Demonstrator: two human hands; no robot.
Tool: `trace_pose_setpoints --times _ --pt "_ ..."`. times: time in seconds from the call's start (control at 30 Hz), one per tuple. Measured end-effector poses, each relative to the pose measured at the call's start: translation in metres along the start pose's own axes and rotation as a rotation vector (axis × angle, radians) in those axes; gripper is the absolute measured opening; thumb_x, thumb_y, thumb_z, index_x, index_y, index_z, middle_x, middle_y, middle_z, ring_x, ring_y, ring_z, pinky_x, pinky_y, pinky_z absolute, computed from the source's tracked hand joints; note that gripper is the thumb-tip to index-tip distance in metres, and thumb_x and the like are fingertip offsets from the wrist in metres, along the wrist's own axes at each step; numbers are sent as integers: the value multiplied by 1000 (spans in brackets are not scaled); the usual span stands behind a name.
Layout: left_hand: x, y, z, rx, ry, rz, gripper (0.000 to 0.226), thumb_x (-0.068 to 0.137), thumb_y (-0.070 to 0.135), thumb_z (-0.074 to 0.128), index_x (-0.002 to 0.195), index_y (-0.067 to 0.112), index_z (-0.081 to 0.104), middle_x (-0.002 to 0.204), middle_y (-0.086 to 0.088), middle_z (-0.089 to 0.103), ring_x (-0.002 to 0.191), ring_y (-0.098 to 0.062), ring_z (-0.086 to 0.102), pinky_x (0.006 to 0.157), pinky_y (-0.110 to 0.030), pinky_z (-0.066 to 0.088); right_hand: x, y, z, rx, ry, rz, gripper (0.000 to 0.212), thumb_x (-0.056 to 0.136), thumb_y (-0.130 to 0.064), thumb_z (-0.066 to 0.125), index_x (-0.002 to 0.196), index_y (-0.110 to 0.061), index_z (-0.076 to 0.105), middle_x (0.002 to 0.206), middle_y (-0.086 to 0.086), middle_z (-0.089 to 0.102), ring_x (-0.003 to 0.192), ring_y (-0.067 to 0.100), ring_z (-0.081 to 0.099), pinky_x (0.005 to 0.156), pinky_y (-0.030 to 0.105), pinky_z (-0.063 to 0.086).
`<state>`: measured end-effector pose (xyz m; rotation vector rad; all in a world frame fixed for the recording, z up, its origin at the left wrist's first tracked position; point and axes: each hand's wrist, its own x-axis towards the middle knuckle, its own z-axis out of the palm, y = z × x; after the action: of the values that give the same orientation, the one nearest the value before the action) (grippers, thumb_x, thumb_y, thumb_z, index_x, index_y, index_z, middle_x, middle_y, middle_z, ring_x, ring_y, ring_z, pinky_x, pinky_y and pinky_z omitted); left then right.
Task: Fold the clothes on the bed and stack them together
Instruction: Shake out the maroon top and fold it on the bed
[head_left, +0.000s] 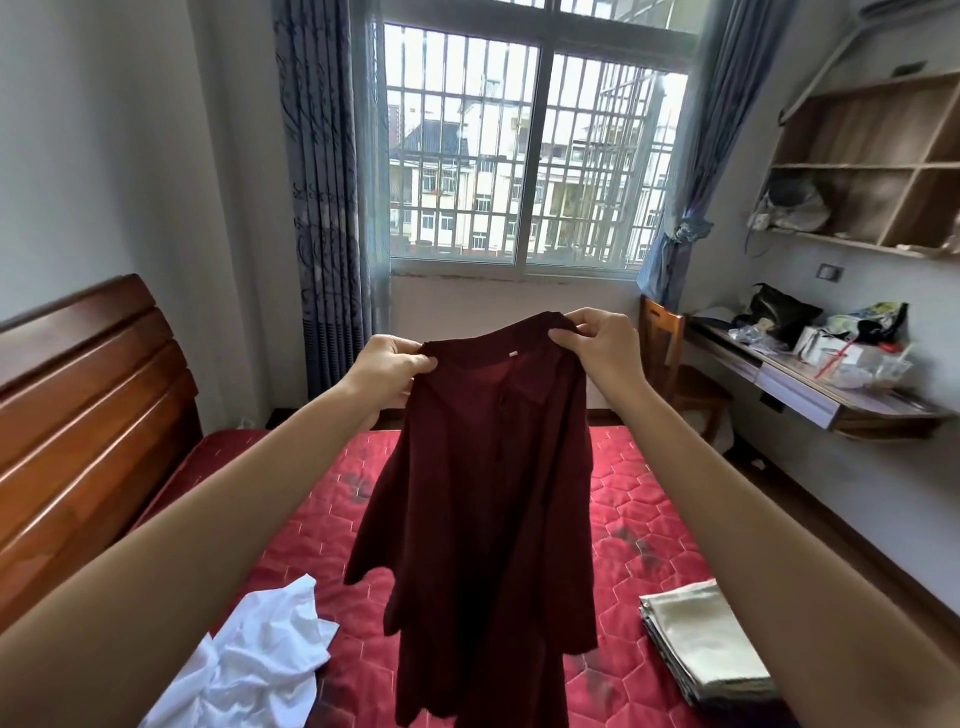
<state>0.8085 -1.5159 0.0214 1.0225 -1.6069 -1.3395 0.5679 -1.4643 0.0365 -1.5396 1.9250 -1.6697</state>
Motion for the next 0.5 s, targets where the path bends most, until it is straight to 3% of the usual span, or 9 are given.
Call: trace_pose_setpoints --times 0.1,0.27,0.4,0.5 --pt "1 0 5 -11 97 -11 11 92 3 58 93 -1 68 81 -9 67 62 -18 63 54 -26 57 -7 -8 16 -54 36 -16 14 75 -22 78 89 -21 77 78 -2 72 79 15 69 80 35 54" --pt "2 9 18 -44 213 29 19 92 5 58 76 7 66 82 -14 64 75 -27 63 77 -43 56 -30 -37 53 -119 77 -123 14 77 -31 75 90 -27 77 79 -8 73 80 11 68 72 25 48" --pt "-9 16 28 -216 72 120 25 97 5 49 85 11 70 75 -5 68 60 -14 66 57 -24 55 -46 -51 81 -154 74 -272 18 84 -31 68 100 -28 76 92 -6 73 87 12 66 76 21 43" --pt "-11 15 18 -275 58 146 26 99 7 45 91 10 69 75 -1 72 66 -13 69 59 -21 55 -49 -53 86 -52 -8 -300 24 84 -23 68 107 -25 74 97 -7 70 84 10 67 83 24 51"
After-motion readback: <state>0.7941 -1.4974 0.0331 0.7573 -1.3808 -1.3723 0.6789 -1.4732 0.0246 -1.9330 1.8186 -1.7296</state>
